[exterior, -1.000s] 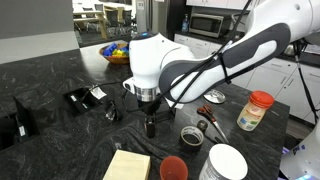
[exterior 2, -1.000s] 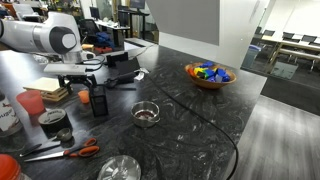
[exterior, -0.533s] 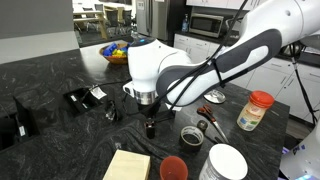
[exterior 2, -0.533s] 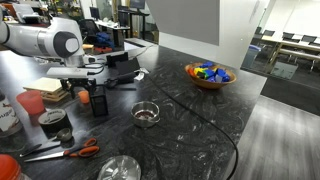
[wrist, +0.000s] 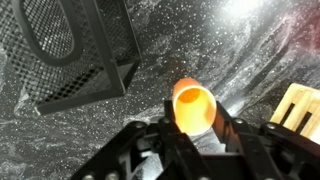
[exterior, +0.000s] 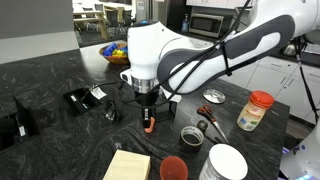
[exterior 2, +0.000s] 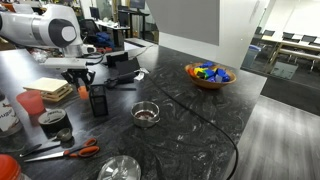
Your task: Put the orange cup in the red cup
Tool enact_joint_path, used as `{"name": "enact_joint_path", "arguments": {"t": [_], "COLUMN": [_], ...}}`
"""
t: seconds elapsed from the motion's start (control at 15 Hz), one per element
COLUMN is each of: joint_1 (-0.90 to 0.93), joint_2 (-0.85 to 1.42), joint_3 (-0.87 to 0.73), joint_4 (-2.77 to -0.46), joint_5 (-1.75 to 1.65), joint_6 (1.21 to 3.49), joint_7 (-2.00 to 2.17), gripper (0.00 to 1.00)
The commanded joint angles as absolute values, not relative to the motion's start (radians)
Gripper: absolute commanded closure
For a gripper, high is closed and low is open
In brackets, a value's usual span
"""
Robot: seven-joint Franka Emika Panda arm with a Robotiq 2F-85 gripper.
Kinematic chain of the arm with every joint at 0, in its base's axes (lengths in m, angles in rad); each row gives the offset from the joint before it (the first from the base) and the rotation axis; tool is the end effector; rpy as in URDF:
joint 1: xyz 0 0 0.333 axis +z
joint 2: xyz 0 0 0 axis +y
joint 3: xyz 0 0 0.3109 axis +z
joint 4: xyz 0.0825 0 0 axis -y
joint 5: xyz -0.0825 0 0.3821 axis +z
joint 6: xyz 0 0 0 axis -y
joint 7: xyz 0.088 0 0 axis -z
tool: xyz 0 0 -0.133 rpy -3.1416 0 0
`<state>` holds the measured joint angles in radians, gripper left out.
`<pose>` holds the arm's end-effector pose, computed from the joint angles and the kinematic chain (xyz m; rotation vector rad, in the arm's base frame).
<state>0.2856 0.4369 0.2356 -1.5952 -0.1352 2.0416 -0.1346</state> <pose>0.5983 0.3117 0.3581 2.9378 1.0614 0.0417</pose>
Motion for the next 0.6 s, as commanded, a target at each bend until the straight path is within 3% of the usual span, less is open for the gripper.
{"name": "enact_joint_path", "arguments": {"t": [0.0, 0.53], "joint_1": [0.303, 0.326], "joint_2": [0.389, 0.158], "joint_3": [0.228, 0.309], "joint_4": [-1.611, -1.633], "joint_5": [-0.147, -0.047], "joint_6": [2.003, 1.862], "joint_7": [-0.114, -0.172], "gripper": [0.85, 0.85]}}
